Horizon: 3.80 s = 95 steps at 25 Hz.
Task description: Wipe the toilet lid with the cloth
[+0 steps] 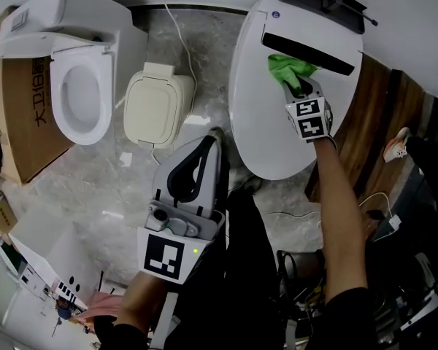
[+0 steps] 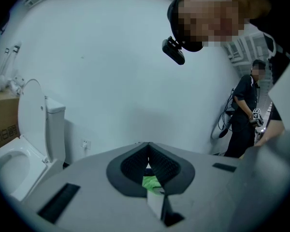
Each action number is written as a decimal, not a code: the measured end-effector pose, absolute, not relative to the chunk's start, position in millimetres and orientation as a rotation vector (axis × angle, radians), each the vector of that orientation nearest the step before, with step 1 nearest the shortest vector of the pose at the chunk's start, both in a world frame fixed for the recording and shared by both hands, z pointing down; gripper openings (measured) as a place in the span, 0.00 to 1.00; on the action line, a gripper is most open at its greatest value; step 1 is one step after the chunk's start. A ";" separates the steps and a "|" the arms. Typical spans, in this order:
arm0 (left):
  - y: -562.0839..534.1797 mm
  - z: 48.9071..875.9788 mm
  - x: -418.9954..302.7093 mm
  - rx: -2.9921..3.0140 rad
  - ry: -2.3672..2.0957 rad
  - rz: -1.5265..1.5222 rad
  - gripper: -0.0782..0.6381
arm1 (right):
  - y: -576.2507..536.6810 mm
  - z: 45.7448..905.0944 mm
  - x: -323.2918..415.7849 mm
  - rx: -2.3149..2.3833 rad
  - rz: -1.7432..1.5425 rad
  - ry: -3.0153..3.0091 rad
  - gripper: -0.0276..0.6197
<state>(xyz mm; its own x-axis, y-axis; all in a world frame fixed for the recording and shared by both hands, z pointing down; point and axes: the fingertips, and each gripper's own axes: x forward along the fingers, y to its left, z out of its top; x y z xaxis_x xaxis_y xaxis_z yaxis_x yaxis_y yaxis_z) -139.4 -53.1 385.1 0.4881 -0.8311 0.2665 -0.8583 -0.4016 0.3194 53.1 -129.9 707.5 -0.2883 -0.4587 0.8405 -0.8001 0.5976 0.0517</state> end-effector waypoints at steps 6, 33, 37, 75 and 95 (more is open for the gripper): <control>-40.7 379.1 -134.8 2.327 -1.419 0.074 0.12 | -100.0 712.3 41.2 0.942 0.455 -1.941 0.24; 78.2 365.0 -131.1 2.299 -1.505 0.017 0.12 | 160.7 753.7 -4.3 0.722 0.517 -1.900 0.24; 88.8 356.7 -137.6 2.279 -1.545 -0.012 0.12 | 181.2 756.9 -6.2 0.682 0.540 -1.871 0.24; -50.7 369.0 -199.7 2.216 -1.564 -0.036 0.12 | -179.3 605.1 -26.9 1.298 0.374 -2.119 0.24; -100.1 397.5 -221.2 2.221 -1.524 0.019 0.12 | -278.2 680.7 -38.9 0.964 0.209 -1.747 0.24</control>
